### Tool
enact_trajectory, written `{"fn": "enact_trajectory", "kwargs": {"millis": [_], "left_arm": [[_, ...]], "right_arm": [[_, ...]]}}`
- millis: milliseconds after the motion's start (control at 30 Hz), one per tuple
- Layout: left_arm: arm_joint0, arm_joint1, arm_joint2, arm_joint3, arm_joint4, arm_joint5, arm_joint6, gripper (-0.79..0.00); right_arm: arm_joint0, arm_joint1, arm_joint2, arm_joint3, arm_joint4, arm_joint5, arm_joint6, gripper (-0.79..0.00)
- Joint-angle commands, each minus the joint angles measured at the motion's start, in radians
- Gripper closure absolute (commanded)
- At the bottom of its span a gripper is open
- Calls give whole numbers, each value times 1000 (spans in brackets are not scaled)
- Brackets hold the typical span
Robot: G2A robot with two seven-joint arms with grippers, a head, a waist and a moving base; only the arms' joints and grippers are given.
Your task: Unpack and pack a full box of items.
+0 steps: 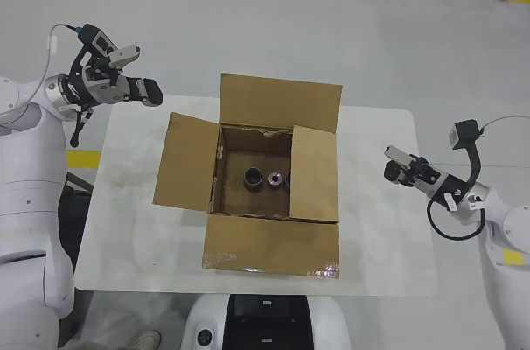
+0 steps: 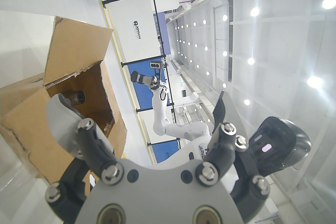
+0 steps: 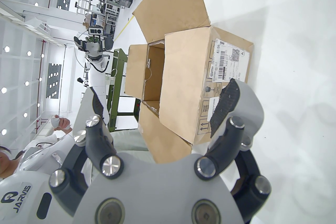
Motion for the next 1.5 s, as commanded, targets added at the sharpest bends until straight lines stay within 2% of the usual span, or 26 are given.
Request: {"fn": "enact_trajectory", "kwargs": {"millis": [0, 200, 400, 667, 1100, 1467], "left_arm": [[21, 4, 2, -17, 50, -22, 72, -785], [48, 18, 24, 3, 240, -76, 181, -785], [54, 15, 72, 67, 248, -74, 175, -785], [20, -13, 166, 131, 123, -71, 111, -785], [-43, -43, 238, 113, -65, -52, 9, -785], [-101, -78, 360, 115, -88, -56, -30, -785]], "right_arm": [[0, 0, 0, 0, 0, 0, 0, -785], [0, 0, 0, 0, 0, 0, 0, -785], [0, 0, 0, 0, 0, 0, 0, -785], [0, 0, 0, 0, 0, 0, 0, -785], [0, 0, 0, 0, 0, 0, 0, -785], [0, 0, 0, 0, 0, 0, 0, -785]]}}
